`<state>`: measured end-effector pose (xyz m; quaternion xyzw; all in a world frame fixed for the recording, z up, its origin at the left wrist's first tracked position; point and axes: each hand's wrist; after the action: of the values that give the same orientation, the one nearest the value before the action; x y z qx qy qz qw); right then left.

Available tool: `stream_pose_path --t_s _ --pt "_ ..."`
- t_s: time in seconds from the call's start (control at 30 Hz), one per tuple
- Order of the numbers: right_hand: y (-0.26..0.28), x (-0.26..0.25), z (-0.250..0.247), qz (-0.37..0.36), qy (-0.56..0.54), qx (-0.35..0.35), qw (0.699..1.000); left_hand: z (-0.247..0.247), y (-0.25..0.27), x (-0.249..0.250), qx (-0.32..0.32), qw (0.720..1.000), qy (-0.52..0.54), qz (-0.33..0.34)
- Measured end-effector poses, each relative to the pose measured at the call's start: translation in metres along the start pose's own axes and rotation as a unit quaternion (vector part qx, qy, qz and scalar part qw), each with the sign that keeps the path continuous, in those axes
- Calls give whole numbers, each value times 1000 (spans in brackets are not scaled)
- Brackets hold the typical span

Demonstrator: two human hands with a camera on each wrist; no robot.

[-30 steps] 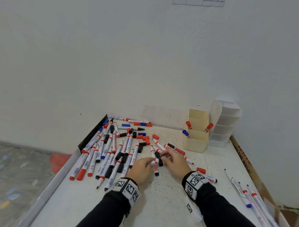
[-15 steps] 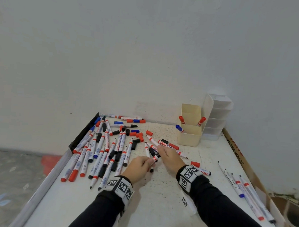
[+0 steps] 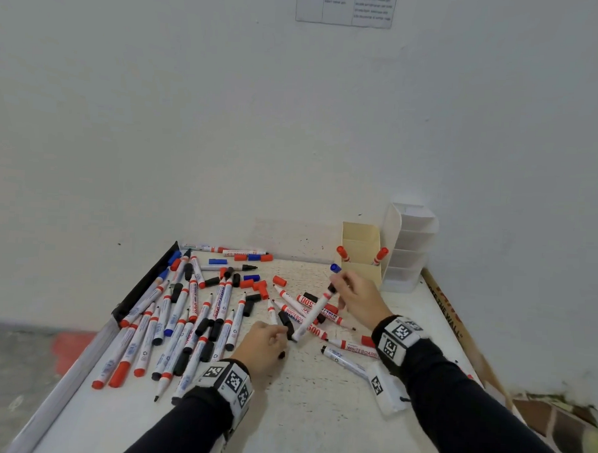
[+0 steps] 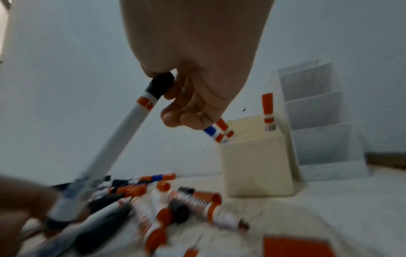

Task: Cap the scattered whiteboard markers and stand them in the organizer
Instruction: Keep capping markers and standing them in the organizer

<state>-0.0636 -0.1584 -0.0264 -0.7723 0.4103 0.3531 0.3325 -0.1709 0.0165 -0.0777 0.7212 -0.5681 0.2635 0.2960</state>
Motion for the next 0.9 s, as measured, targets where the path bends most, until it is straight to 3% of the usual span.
stream_pose_path --t_s 0.1,0.33,0.5,0.77,0.9 --pt "-14 0 -29 2 -25 83 996 4 -5 4 -11 997 -64 -35" --pt "-40 9 -65 -9 -4 195 981 10 -17 9 69 989 -93 -92" --pt "-44 12 -62 -32 88 189 977 4 -20 5 101 987 -39 -122" --pt "-62 -4 -54 -94 86 267 955 -12 -21 2 115 975 70 -176" --pt "-84 -8 -47 -73 115 251 958 -20 -23 -4 112 966 149 -181"
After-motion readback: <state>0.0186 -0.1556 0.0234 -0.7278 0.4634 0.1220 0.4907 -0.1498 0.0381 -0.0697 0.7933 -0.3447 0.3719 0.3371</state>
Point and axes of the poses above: each hand's wrist, its own y-axis away from the middle knuckle, its own z-axis out of the palm, x = y × z, and after that the axes turned 2 degrees about x, right-handed
